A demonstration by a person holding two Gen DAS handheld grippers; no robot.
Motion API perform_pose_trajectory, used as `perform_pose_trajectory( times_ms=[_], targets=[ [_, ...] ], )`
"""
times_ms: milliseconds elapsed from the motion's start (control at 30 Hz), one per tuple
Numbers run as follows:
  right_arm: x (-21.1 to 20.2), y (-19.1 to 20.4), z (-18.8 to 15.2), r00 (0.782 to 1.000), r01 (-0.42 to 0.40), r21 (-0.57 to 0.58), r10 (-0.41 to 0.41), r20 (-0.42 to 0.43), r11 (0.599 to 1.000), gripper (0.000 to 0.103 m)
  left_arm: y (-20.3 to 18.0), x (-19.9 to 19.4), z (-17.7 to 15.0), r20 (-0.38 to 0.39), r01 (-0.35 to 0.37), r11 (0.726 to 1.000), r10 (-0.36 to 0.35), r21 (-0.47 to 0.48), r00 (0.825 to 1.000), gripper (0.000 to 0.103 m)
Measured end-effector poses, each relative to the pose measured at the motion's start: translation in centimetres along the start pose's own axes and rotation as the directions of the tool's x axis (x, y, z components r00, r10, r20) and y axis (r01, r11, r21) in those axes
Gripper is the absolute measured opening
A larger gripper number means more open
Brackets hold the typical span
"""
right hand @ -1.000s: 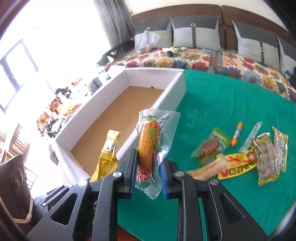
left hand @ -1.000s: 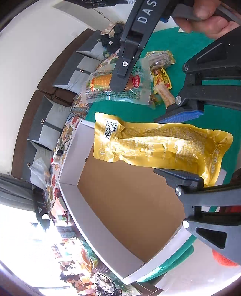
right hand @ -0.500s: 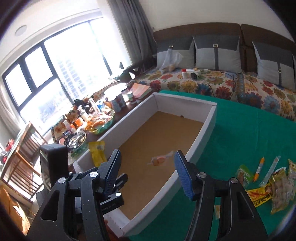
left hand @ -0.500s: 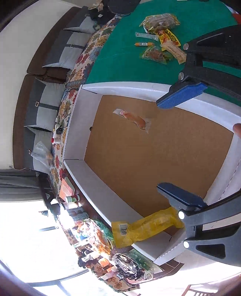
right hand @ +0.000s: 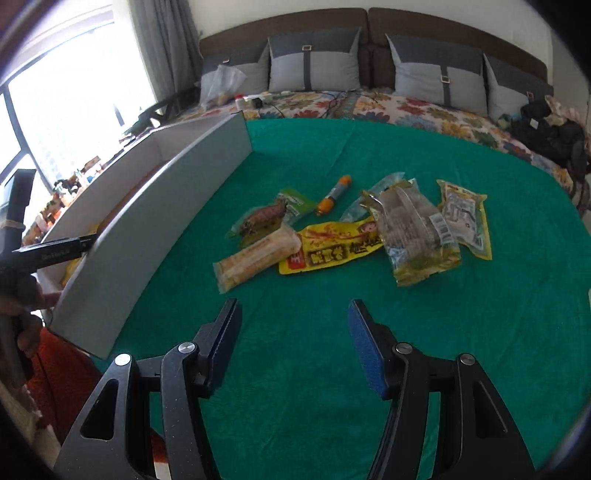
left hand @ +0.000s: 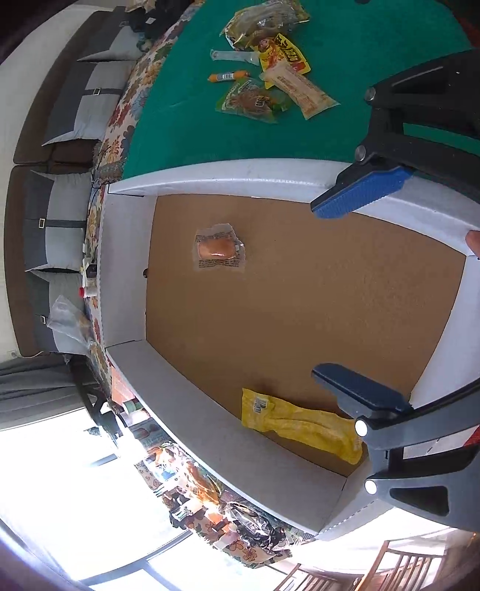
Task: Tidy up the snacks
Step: 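Withdraw both open grippers from the box back over the snack pile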
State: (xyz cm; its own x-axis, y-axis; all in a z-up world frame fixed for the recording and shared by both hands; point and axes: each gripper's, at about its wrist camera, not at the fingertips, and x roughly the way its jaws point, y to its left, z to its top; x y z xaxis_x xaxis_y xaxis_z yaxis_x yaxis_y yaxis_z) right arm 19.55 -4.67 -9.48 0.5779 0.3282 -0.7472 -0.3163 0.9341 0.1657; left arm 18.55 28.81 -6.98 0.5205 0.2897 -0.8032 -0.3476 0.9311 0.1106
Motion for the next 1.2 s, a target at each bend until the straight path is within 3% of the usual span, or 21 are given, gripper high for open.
perform_pose_trajectory(
  times_ms=[133, 433, 567, 667, 800, 900, 967, 1067, 1200],
  targets=[
    [0.2, -2.8, -1.8, 0.999, 0.048, 0.057, -0.048, -0.014, 0.997, 0.063, -0.5, -0.8, -0.8, 0.004, 0.0, 1.0, 0.0, 0.0, 1.0, 0.081],
    [1.5, -5.9, -4.6, 0.991, 0.121, 0.074, -0.117, -0.06, 0.99, 0.063, -0.3, -0.8, -1.3, 0.013, -0.055, 0.998, 0.055, 0.025, 0.998, 0.082],
    [2.2, -7.7, -5.1, 0.985, 0.156, 0.084, -0.149, -0.084, 0.984, 0.063, -0.1, -1.3, -1.3, 0.032, -0.042, 0.999, 0.042, 0.005, 0.999, 0.082],
    [3.0, -8.9, -5.3, 0.978, 0.19, 0.075, -0.182, -0.102, 0.979, 0.063, 0.0, -3.1, -1.9, 0.099, -0.061, 0.997, 0.065, -0.038, 0.993, 0.082],
    [3.3, -10.2, -5.2, 0.975, 0.209, 0.082, -0.202, -0.091, 0.974, 0.064, -1.6, -6.7, -2.4, 0.232, -0.096, 0.995, 0.101, -0.034, 0.967, 0.092],
    [3.6, -10.7, -4.7, 0.974, 0.215, 0.08, -0.209, -0.085, 0.973, 0.067, -3.3, -9.2, -2.5, 0.297, -0.008, 1.0, 0.011, -0.013, 0.955, 0.099],
    [4.0, -11.1, -4.5, 0.972, 0.225, 0.073, -0.22, -0.08, 0.972, 0.069, -5.2, -9.6, -2.7, 0.282, 0.073, 0.997, -0.077, 0.025, 0.956, 0.103],
    [4.6, -11.5, -4.1, 0.969, 0.242, 0.048, -0.238, -0.071, 0.969, 0.077, -8.9, -7.8, -3.3, 0.156, 0.211, 0.971, -0.227, 0.109, 0.961, 0.103],
    [5.2, -12.5, -3.5, 0.973, 0.226, 0.037, -0.224, -0.058, 0.973, 0.088, -13.8, -3.2, -5.2, -0.026, 0.287, 0.94, -0.287, 0.183, 0.958, 0.103]
  ],
)
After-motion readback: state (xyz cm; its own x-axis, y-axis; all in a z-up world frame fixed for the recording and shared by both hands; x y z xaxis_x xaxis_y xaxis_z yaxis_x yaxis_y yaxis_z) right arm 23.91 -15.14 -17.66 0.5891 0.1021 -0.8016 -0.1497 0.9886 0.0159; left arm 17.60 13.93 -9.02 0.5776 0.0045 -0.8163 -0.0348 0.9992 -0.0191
